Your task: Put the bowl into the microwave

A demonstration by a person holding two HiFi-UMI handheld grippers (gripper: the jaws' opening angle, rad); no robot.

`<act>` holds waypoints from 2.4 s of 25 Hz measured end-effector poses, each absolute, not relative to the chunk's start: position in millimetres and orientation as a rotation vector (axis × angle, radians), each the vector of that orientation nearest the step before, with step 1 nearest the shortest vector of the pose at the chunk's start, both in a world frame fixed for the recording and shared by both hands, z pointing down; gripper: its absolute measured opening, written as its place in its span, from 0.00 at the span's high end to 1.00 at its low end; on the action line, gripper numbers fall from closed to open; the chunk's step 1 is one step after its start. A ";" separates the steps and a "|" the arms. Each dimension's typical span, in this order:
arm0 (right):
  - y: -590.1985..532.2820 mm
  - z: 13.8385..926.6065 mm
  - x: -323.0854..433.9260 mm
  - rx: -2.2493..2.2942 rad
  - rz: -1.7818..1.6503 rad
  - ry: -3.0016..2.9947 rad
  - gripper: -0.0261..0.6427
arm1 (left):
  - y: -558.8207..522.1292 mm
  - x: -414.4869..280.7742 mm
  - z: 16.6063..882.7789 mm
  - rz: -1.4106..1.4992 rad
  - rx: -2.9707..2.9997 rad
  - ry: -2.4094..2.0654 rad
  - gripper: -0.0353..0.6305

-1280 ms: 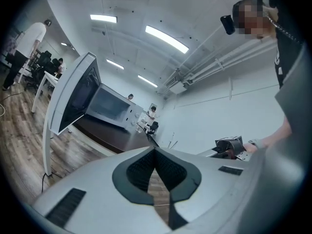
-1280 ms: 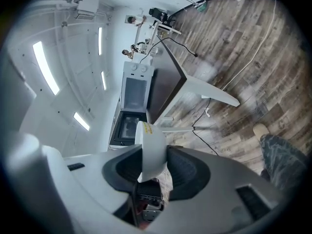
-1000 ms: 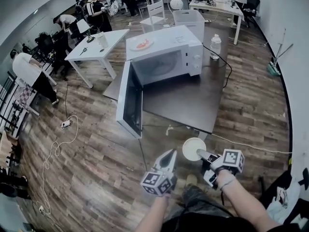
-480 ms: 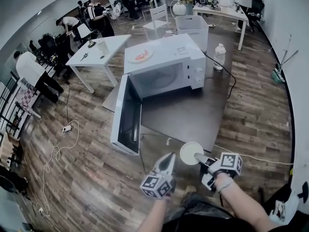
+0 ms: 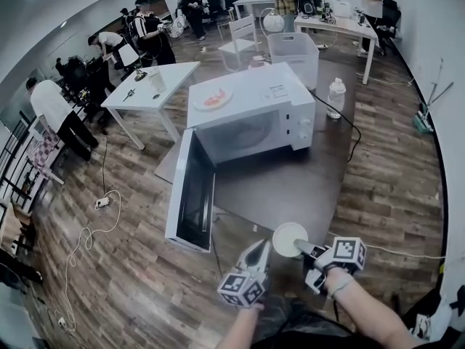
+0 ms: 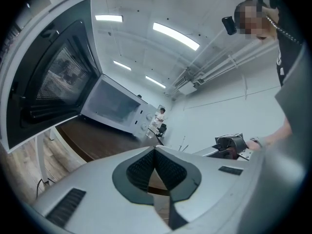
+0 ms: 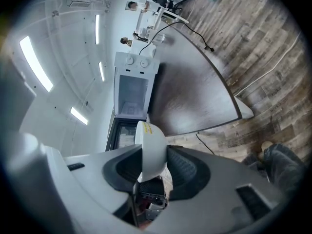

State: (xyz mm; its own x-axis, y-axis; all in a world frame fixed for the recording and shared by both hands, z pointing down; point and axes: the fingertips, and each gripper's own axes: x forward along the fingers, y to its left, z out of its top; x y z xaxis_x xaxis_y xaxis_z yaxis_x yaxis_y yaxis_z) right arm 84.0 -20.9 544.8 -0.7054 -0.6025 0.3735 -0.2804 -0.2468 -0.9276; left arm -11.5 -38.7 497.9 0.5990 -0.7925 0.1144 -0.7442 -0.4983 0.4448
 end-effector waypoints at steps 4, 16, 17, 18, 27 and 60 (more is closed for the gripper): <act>-33.4 545.6 81.6 -1.062 -2.058 1.757 0.75 | -50.9 -12.2 499.1 -0.134 2.378 -1.229 0.94; -98.5 550.5 76.9 -1.089 -2.066 1.770 0.75 | -122.0 -17.3 500.1 -0.168 2.373 -1.241 0.94; -103.8 551.3 75.4 -1.086 -2.070 1.773 0.75 | -127.6 -18.7 500.9 -0.169 2.369 -1.244 0.94; -109.2 552.6 73.9 -1.085 -2.074 1.774 0.75 | -133.2 -20.2 501.8 -0.168 2.364 -1.247 0.94; -161.9 557.3 62.3 -1.085 -2.086 1.768 0.75 | -185.3 -31.6 505.5 -0.180 2.343 -1.278 0.94; -324.7 543.8 12.4 -1.075 -2.046 1.800 0.75 | -288.1 -62.3 521.6 -0.198 2.260 -1.330 0.94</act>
